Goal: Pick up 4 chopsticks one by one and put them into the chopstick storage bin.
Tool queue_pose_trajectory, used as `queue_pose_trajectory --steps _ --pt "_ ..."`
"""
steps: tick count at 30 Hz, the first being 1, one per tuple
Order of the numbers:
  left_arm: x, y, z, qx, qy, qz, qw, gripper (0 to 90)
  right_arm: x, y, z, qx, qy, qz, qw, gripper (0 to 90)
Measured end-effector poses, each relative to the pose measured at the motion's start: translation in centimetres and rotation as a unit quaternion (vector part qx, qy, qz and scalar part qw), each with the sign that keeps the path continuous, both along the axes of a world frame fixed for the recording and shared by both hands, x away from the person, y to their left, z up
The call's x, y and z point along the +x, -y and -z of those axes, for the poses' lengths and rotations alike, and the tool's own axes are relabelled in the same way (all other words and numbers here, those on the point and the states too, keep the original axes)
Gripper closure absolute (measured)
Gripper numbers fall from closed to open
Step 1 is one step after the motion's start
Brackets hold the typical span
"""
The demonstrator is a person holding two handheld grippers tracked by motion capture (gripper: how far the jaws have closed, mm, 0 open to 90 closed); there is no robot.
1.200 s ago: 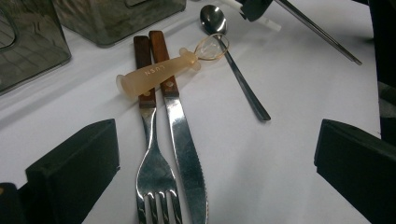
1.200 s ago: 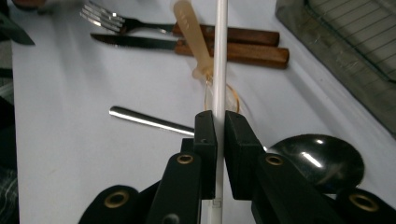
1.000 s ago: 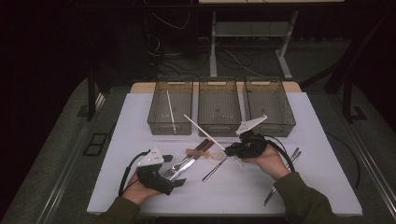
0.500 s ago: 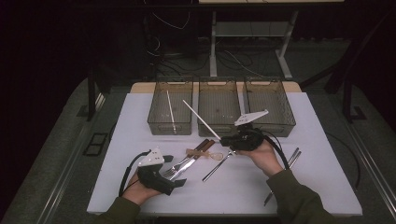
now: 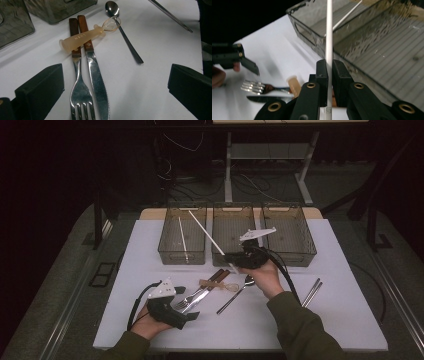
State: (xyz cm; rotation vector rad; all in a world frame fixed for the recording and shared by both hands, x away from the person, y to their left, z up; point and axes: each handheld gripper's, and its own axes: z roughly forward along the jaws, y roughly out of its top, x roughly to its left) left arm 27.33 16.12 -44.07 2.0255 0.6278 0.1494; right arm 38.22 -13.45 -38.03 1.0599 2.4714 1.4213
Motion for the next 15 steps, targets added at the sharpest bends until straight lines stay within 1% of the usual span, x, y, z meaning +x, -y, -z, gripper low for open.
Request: queue_pose_trajectory --steps 10,13,15 --pt "0.0 0.1 0.0 0.0 0.0 0.0 1.0 0.0 1.8 -1.4 -1.4 0.009 0.007 0.029 0.9995 84.1" --pt "0.0 0.0 -0.1 0.002 0.0 0.001 1.0 0.0 2.5 -2.0 -2.0 0.01 0.011 0.037 0.9992 84.0" --pt "0.0 0.0 -0.1 0.0 0.0 0.0 1.0 0.0 2.9 -2.5 -2.2 0.011 0.018 0.042 0.9989 84.1"
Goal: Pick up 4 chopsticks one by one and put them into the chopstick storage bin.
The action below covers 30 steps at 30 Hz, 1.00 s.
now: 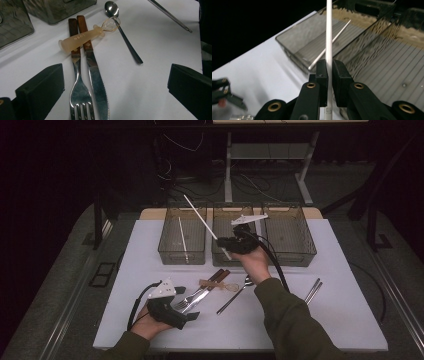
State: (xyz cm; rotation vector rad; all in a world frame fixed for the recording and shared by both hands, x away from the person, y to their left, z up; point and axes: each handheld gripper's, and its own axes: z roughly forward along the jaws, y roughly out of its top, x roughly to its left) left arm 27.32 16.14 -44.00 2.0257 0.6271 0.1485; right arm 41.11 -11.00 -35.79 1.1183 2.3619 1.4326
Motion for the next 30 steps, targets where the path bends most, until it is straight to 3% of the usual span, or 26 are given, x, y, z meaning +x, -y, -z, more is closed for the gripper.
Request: queue_pose_trajectory --steps 11,22,30 --pt "0.0 0.0 -0.1 0.0 0.003 0.005 1.0 0.0 2.7 -3.5 -0.9 0.002 0.004 0.027 0.9996 84.1" --pt "-0.1 0.0 -0.1 -0.009 0.0 0.004 1.0 0.0 4.9 -7.6 0.5 -0.014 -0.011 0.038 0.9991 84.0" --pt "0.0 -0.1 -0.2 -0.01 0.004 0.007 0.9999 0.0 5.9 -9.4 1.5 -0.047 -0.018 0.054 0.9972 84.0"
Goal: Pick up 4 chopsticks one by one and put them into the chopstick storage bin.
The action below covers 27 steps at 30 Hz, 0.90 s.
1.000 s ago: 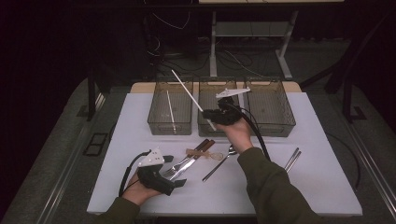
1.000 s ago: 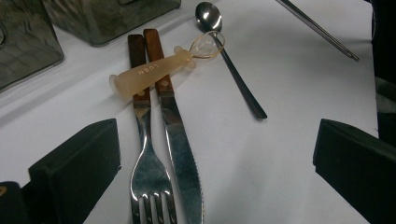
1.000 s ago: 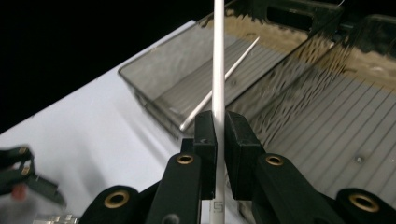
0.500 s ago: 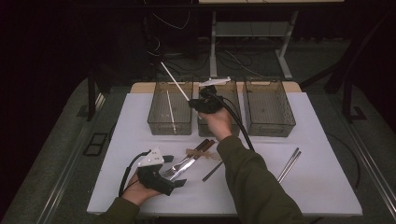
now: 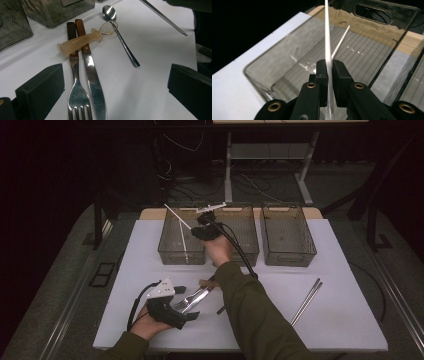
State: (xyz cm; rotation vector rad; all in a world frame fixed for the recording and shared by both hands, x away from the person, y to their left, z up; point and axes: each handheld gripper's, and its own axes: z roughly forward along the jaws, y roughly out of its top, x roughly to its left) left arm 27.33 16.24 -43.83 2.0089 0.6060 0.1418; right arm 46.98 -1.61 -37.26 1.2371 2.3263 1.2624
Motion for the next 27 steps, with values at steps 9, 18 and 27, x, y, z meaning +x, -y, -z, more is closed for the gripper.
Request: queue_pose_trajectory --steps 9,18,27 --pt "0.0 0.1 0.0 0.0 -0.002 0.002 1.0 0.0 0.6 -0.1 1.0 -0.024 -0.025 0.031 0.9989 84.0" --pt "0.0 0.0 0.0 -0.002 -0.001 0.003 1.0 0.0 0.9 -1.0 0.8 -0.047 -0.022 0.033 0.9981 83.5" --pt "0.0 0.0 -0.1 -0.001 0.001 0.004 1.0 0.0 0.8 -1.5 0.3 -0.035 -0.013 0.025 0.999 66.1"
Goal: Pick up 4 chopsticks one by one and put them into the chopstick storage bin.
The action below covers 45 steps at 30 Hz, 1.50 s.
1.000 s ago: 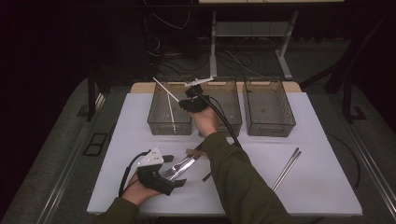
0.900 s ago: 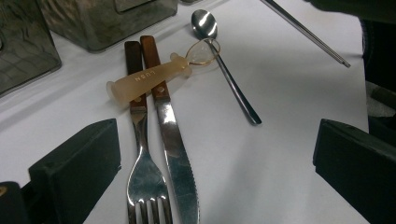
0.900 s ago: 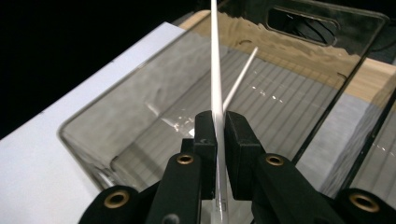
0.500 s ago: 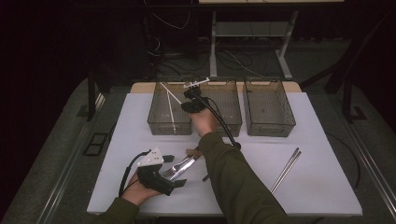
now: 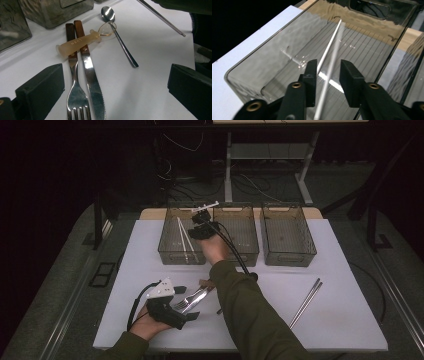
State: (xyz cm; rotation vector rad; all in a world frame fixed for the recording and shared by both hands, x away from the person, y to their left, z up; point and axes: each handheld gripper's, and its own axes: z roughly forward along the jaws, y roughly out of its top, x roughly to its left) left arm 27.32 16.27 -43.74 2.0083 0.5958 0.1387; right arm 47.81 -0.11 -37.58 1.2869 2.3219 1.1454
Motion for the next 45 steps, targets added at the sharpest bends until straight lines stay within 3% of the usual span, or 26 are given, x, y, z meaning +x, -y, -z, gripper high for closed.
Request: queue_pose_trajectory --steps 7,20,26,33,38,45 --pt "0.0 -0.1 0.0 0.0 0.001 -0.002 1.0 0.0 -0.5 0.7 -0.3 0.007 -0.004 -0.032 0.9994 51.7" --pt "-0.2 -0.3 0.1 -0.006 -0.002 -0.015 0.9999 0.0 -3.5 4.8 -2.1 0.035 0.003 -0.104 0.9939 46.7" --pt "-0.2 -0.3 0.1 -0.007 -0.004 -0.019 0.9998 0.0 -5.3 8.1 -2.4 0.037 0.0 -0.126 0.9914 55.2" --pt "-0.2 -0.3 0.2 -0.002 -0.004 -0.025 0.9997 0.0 -7.4 12.1 -2.1 0.036 0.006 -0.13 0.9909 64.7" --pt "-0.1 -0.3 0.3 -0.001 -0.004 -0.029 0.9996 0.0 -8.7 14.6 -1.6 0.031 0.016 -0.138 0.9899 77.6" --pt "0.0 -0.5 0.3 0.001 -0.003 -0.035 0.9994 0.0 -10.4 18.0 -0.6 0.048 0.013 -0.141 0.9887 90.0"
